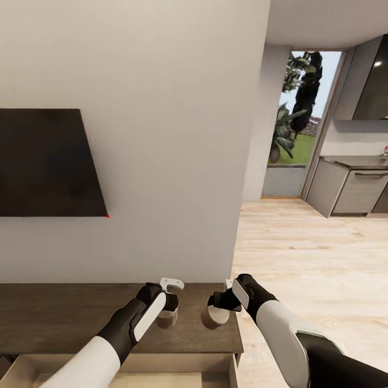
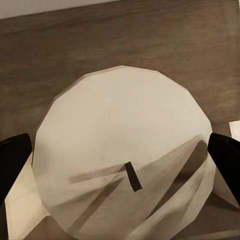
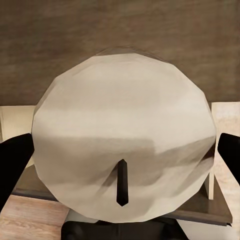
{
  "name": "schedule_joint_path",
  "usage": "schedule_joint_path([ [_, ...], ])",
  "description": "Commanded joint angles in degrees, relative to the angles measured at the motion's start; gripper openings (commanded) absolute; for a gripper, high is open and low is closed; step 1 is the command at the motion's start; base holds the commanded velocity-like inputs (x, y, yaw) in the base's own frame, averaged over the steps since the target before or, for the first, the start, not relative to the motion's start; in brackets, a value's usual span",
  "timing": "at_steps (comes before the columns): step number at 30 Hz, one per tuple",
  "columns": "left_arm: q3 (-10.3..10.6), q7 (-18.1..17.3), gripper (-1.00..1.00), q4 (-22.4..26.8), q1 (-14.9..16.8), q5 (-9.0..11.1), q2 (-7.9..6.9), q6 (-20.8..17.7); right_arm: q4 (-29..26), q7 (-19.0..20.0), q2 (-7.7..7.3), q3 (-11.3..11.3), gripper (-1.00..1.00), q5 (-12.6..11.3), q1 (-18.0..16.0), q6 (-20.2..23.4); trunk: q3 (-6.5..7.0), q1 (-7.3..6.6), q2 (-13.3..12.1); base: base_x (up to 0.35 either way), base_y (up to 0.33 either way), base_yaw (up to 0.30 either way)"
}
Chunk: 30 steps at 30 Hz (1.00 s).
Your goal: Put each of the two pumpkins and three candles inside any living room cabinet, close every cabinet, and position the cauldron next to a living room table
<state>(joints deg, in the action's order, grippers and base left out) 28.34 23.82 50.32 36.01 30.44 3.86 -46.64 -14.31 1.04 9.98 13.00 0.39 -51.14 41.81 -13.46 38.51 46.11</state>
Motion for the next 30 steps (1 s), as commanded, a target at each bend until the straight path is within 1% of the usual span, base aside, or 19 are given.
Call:
schedule_joint_path([
  [1,0.1,0.6,-1.00,0.1,0.1,0.6,-0.02,-0.1,-0.1,0.1,0.02,0.2,-1.00,0.0,0.0,0.3,-0.08,0.01,0.1,0.004,0.000,0.000],
  [3,0.1,0.6,-1.00,0.1,0.0,0.6,-0.03,-0.1,-0.1,0.1,0.02,0.2,-1.00,0.0,0.0,0.3,-0.08,0.01,0.1,0.002,0.000,0.000],
  [30,0.1,0.5,-1.00,0.0,0.0,0.6,0.01,-0.7,-0.2,0.1,0.02,0.2,-1.00,0.0,0.0,0.6,-4.93,5.94,10.9,0.000,0.000,0.000],
])
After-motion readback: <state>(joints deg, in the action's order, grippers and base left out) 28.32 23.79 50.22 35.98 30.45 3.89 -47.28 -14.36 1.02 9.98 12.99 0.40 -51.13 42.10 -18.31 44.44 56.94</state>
